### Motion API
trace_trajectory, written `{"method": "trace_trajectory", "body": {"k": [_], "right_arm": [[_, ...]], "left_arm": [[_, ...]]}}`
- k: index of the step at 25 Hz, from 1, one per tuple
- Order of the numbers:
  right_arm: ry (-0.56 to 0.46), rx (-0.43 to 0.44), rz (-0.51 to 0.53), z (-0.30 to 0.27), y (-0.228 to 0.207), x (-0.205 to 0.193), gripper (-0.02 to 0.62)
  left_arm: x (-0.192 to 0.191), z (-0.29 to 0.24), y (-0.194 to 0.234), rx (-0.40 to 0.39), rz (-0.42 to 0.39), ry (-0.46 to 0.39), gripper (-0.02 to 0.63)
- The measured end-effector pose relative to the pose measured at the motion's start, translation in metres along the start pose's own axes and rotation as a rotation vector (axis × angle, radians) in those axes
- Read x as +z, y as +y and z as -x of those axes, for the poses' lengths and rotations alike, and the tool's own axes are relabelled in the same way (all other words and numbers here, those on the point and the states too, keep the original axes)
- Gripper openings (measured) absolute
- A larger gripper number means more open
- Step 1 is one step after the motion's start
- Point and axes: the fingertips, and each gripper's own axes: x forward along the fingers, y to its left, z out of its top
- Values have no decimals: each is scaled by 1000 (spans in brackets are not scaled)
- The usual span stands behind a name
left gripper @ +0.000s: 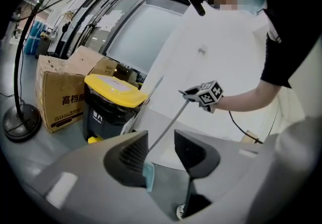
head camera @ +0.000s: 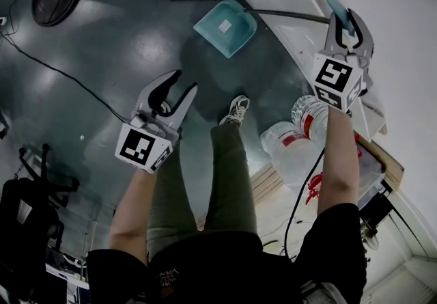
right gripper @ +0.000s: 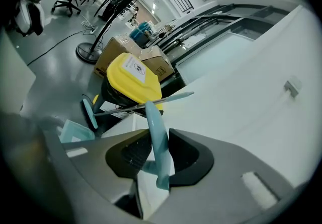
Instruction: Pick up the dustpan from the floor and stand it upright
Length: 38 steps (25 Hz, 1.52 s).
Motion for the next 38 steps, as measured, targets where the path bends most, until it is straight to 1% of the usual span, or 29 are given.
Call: {"method": "trace_trajectory", "body": {"k": [3,8,10,15,19,23,27,31,35,38], "right_arm": [[-4,-5,-8,6,4,-2,103],[-30,13,24,26,26,-1,109],[-36,26,2,34,35,-2,109],[-52,59,-138,49,43,0,132],[-34,86,-252,56,43,-4,153],[-22,112,-320,66,45,-3,158],[-25,124,-376,82,43,7,158],[-26,134,-452,107,39,19,158],[-42,158,-602,142,38,36,158],[-53,166,-671,171,35,46,156]], "left_arm": [[-3,-3,-2,-6,3,11,170],[0,-7,-3,-16,-2,17,170],[2,-8,-1,-19,-5,18,170],[13,-14,-1,-30,-23,9,170],[26,-19,-5,-43,-35,3,170],[47,-20,-15,-59,-59,-5,170],[70,-15,-24,-70,-78,-9,170],[94,-6,-39,-81,-91,-24,170],[108,3,-54,-100,-88,-25,170],[121,11,-69,-116,-91,-27,170]]}}
